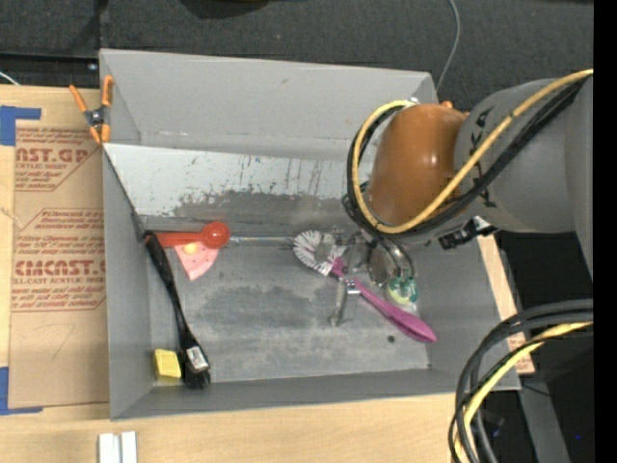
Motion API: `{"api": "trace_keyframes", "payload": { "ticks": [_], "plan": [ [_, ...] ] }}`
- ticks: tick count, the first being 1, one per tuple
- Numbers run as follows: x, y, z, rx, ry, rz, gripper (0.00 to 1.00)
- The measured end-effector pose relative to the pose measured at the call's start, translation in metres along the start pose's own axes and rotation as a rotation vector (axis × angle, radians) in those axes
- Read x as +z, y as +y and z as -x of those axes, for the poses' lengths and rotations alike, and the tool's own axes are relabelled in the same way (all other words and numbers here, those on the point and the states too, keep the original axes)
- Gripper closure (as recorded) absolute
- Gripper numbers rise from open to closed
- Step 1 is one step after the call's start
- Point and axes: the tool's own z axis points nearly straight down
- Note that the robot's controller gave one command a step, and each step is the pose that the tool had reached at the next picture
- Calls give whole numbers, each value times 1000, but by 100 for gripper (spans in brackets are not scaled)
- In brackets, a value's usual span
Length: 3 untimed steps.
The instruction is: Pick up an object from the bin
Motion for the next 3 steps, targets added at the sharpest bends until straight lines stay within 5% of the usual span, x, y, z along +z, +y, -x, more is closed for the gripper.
{"api": "trace_keyframes", "payload": {
  "ticks": [1,2,3],
  "plan": [
    [-5,0,2,1,-7,0,0],
    [67,-44,37,114,-17,2,0],
    [66,-40,31,53,-26,1,0]
  ]
}}
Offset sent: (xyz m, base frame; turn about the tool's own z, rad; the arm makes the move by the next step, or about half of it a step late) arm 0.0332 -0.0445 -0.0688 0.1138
